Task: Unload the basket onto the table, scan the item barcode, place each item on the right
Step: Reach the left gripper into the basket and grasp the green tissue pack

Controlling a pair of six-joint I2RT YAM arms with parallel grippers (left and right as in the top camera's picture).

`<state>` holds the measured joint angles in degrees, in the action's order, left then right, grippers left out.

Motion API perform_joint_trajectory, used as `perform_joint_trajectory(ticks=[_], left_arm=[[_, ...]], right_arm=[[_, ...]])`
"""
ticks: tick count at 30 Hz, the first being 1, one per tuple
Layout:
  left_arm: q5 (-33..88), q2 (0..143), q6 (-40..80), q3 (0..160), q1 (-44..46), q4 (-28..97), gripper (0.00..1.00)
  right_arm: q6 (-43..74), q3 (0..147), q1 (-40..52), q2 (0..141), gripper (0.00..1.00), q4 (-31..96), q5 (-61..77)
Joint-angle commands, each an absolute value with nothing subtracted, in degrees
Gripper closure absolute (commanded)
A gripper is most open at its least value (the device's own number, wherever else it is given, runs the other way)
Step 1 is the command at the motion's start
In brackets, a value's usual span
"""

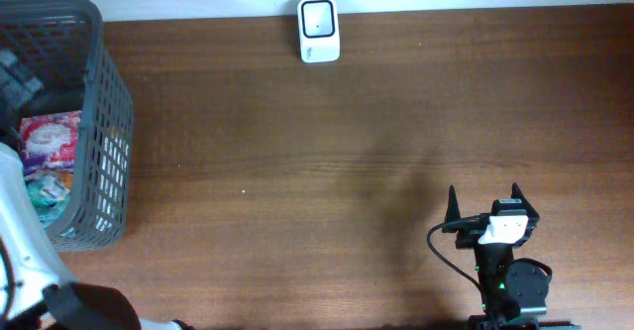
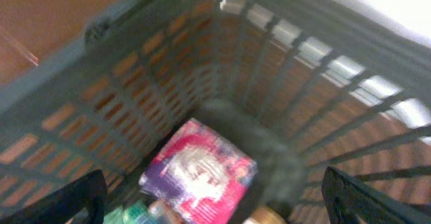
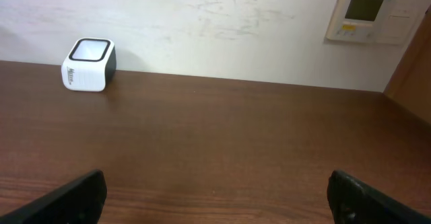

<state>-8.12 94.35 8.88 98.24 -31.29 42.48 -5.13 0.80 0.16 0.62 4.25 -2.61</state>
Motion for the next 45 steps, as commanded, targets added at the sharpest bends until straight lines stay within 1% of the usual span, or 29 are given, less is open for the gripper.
perform_joint_trajectory(ticks=[1,3,7,11,12,15,17,23,24,26,27,28,30,31,32,33,34,36,37,40,43,45], left_arm=[[-11.18,98.8,11.81,99.26,-33.71,45.3,0.01],[-17.52,101.67,21.28,99.26,-34.92,49.45,0.01],[-17.82,105.97,23.53,99.26,-35.29,54.0,0.0],[-17.87,111.83,29.04,99.26,-35.29,58.48,0.02],[-17.85,112.95,29.82,99.26,-35.33,59.02,0.07],[-17.82,116.36,30.22,99.26,-35.33,59.27,0.3],[-17.8,117.91,30.2,99.22,-35.33,59.44,0.39],[-17.82,118.41,30.2,97.91,-35.33,60.51,0.37],[-17.85,118.41,30.2,97.54,-35.33,60.31,0.39],[-17.82,118.41,30.2,97.08,-35.33,60.14,0.62],[-17.8,118.41,30.2,97.08,-35.33,60.31,0.69],[-17.8,118.41,30.17,97.08,-35.33,60.51,0.69],[-17.8,118.41,30.17,97.08,-35.33,60.86,0.65],[-17.8,118.41,30.17,97.08,-35.33,61.25,0.65],[-17.82,118.41,30.17,97.08,-35.33,61.67,0.59],[-17.8,118.41,30.17,97.08,-35.33,61.82,0.57],[-17.8,118.41,30.15,97.08,-35.33,61.82,0.59],[-17.82,118.41,30.15,97.1,-35.33,61.8,0.97],[-17.85,118.39,30.15,97.12,-35.33,61.73,1.0],[-17.82,118.04,30.15,99.37,-35.33,63.05,1.0],[-17.3,115.7,30.17,106.72,-35.27,66.39,1.0],[-13.06,112.51,30.17,111.07,-35.27,66.74,1.0]], right_arm=[[-5.39,0.32,0.27,0.21,0.01,4.32,-3.51],[-5.39,0.32,0.27,0.21,0.02,4.32,-3.51],[-5.39,0.32,0.27,0.21,0.02,4.32,-3.51],[-5.39,0.32,0.27,0.21,0.02,4.32,-3.51],[-5.39,0.32,0.27,0.21,0.02,4.32,-3.51],[-5.39,0.32,0.27,0.21,0.02,4.32,-3.51],[-5.39,0.32,0.27,0.21,0.01,4.32,-3.51],[-5.39,0.32,0.27,0.21,0.02,4.32,-3.51],[-5.39,0.32,0.27,0.21,0.02,4.32,-3.51],[-5.39,0.32,0.27,0.21,0.02,4.32,-3.51],[-5.39,0.32,0.27,0.21,0.02,4.32,-3.51],[-5.39,0.32,0.27,0.21,0.02,4.32,-3.51],[-5.39,0.32,0.27,0.21,0.02,4.32,-3.51],[-5.39,0.32,0.27,0.21,0.01,4.32,-3.51],[-5.39,0.32,0.27,0.21,0.02,4.32,-3.51],[-5.39,0.32,0.27,0.21,0.02,4.32,-3.51],[-5.39,0.32,0.27,0.21,0.02,4.32,-3.51],[-5.39,0.32,0.27,0.21,0.02,4.32,-3.51],[-5.39,0.32,0.27,0.21,0.02,4.32,-3.51],[-5.39,0.32,0.27,0.21,0.02,4.32,-3.51],[-5.39,0.32,0.27,0.21,0.02,4.32,-3.51],[-5.39,0.32,0.27,0.21,0.02,4.32,-3.51]])
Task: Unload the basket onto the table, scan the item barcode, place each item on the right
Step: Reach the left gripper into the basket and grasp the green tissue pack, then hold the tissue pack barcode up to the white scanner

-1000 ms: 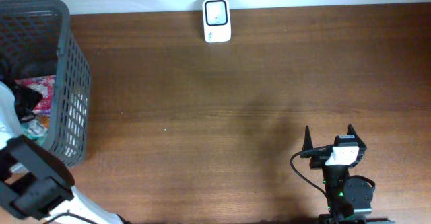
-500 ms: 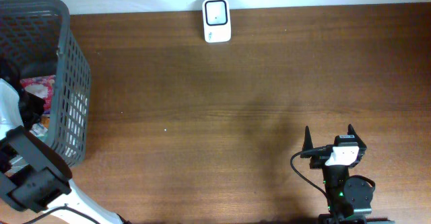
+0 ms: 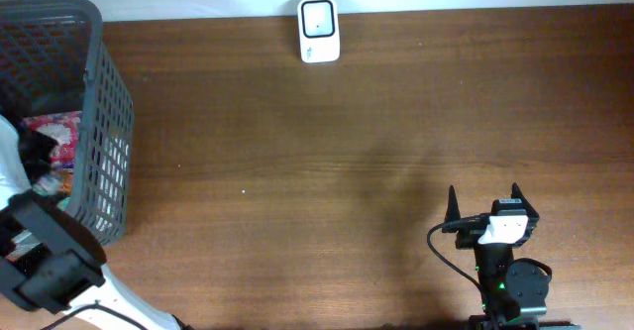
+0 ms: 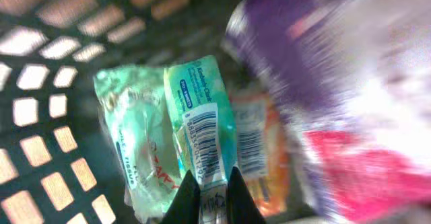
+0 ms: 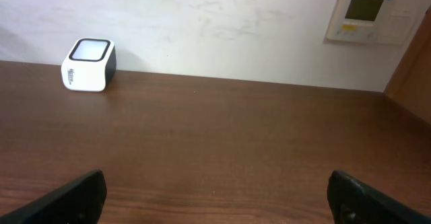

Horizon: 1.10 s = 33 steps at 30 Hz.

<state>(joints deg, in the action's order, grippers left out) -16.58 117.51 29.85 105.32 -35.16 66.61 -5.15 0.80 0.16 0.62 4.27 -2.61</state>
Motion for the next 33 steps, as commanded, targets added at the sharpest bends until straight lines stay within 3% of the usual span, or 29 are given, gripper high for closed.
perform_joint_trajectory(ticks=[1,11,15,20,25,33], left_arm=[[-10.17,110.72,30.17,112.97,-35.27,66.59,1.0],[22.28,94.7,28.16,117.16,-34.87,56.31,1.0],[31.97,93.19,22.83,117.16,-27.94,52.69,1.0],[29.43,94.72,11.46,117.16,-8.88,49.67,1.0],[7.99,100.44,10.35,117.14,8.91,51.68,1.0],[-7.79,117.75,10.37,117.14,24.12,56.42,1.0]], right_arm=[[-5.39,0.32,0.27,0.21,0.01,4.32,-3.51],[-5.39,0.32,0.27,0.21,0.02,4.32,-3.51],[-5.39,0.32,0.27,0.21,0.01,4.32,-3.51],[-5.39,0.32,0.27,0.21,0.02,4.32,-3.51],[-5.39,0.32,0.27,0.21,0.01,4.32,-3.51],[-5.39,0.32,0.27,0.21,0.02,4.32,-3.51]])
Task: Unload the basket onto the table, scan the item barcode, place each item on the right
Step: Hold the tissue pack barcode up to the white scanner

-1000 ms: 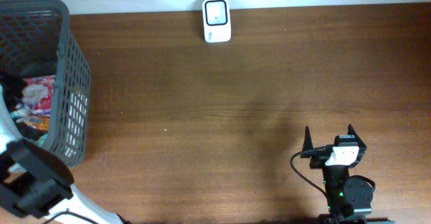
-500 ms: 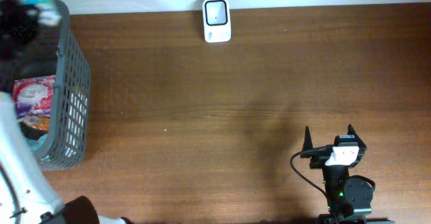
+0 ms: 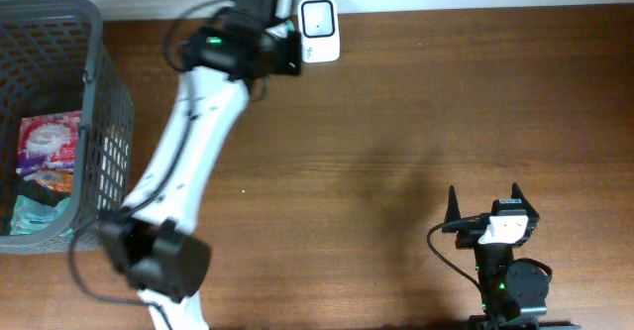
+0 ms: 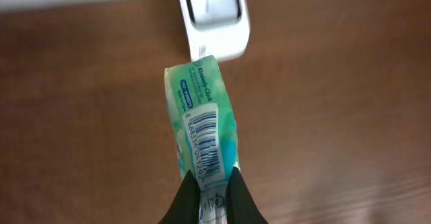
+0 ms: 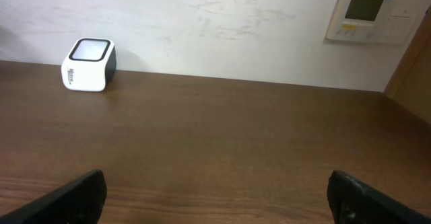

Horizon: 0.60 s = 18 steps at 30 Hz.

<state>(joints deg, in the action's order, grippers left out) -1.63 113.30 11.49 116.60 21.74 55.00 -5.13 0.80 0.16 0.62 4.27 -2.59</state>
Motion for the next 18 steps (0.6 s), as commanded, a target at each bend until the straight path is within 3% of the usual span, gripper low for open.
perform_joint_trajectory(ticks=[1,7,13,16,18], left_arm=[[-8.01,120.22,10.37,117.14,25.15,57.23,0.99],[-8.01,128.49,10.37,117.14,29.89,59.22,0.97],[-9.23,131.24,10.44,117.14,32.38,57.71,0.75],[-8.58,131.24,10.44,117.14,32.75,57.93,0.72],[-8.1,131.24,10.63,117.14,33.04,58.65,0.65]], right_arm=[[-5.39,0.32,0.27,0.21,0.02,4.32,-3.51],[-5.39,0.32,0.27,0.21,0.02,4.32,-3.51],[-5.39,0.32,0.27,0.21,0.01,4.32,-3.51],[-5.39,0.32,0.27,0.21,0.01,4.32,-3.51],[-5.39,0.32,0.27,0.21,0.02,4.32,-3.51]])
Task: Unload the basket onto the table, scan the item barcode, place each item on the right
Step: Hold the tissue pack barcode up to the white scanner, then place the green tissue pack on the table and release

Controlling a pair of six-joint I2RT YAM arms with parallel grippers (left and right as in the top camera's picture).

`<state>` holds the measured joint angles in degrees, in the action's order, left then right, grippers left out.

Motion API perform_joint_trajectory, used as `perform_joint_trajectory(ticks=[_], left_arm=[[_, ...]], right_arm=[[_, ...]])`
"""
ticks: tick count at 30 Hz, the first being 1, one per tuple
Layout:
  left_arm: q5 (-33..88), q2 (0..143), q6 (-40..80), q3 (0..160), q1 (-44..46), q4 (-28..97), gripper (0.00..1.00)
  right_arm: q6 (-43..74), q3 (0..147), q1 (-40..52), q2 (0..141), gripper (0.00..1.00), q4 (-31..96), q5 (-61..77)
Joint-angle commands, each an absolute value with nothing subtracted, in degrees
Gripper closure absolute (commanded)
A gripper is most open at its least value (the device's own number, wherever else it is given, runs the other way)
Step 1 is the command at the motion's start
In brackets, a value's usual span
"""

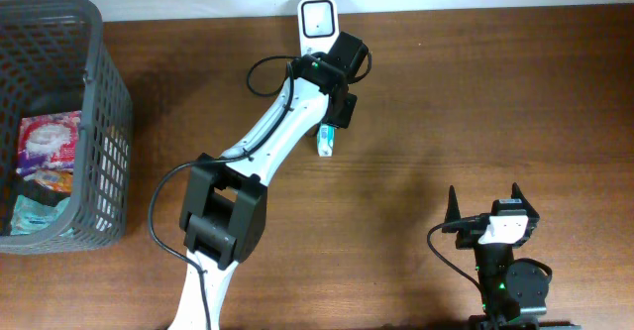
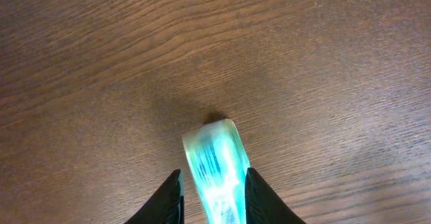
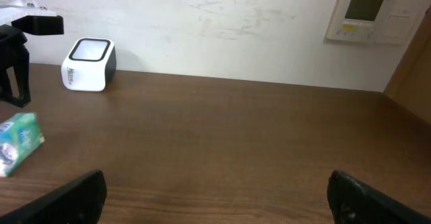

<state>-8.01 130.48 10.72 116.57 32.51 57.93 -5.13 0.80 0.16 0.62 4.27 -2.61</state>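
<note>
A green tissue packet (image 1: 325, 142) lies on the wooden table (image 1: 475, 102), a little in front of the white barcode scanner (image 1: 318, 18) at the back edge. My left gripper (image 1: 337, 110) stands open over it. In the left wrist view the packet (image 2: 217, 173) shows between the spread fingers (image 2: 172, 197), and its barcode is not visible. The right wrist view has the packet (image 3: 20, 143) at the far left, below the left arm. My right gripper (image 1: 483, 199) rests open and empty at the front right.
A grey mesh basket (image 1: 104, 112) stands at the far left and holds a pink packet (image 1: 48, 142) and other wrapped goods. The scanner (image 3: 89, 64) sits against the white wall. A wall control panel (image 3: 367, 14) hangs at the right.
My left gripper was shut on the green packet beside the scanner, barcode showing. It has now moved right and toward the front, its fingers stand apart, and the packet lies on the table.
My left gripper was open above the basket, then shut on the green packet inside it. It later held the packet up at the scanner. Now the packet lies on the table in front of the scanner. The right arm stayed still throughout.
</note>
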Motion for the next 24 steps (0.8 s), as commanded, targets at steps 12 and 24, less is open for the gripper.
perform_joint_trajectory(ticks=[12,24], left_arm=[[-6.72,130.32,12.82,118.3,30.89,61.49,0.58],[10.35,130.41,13.58,115.42,25.43,65.19,0.7]], right_arm=[[-5.39,0.32,0.27,0.21,0.01,4.32,-3.51],[-5.39,0.32,0.27,0.21,0.02,4.32,-3.51]])
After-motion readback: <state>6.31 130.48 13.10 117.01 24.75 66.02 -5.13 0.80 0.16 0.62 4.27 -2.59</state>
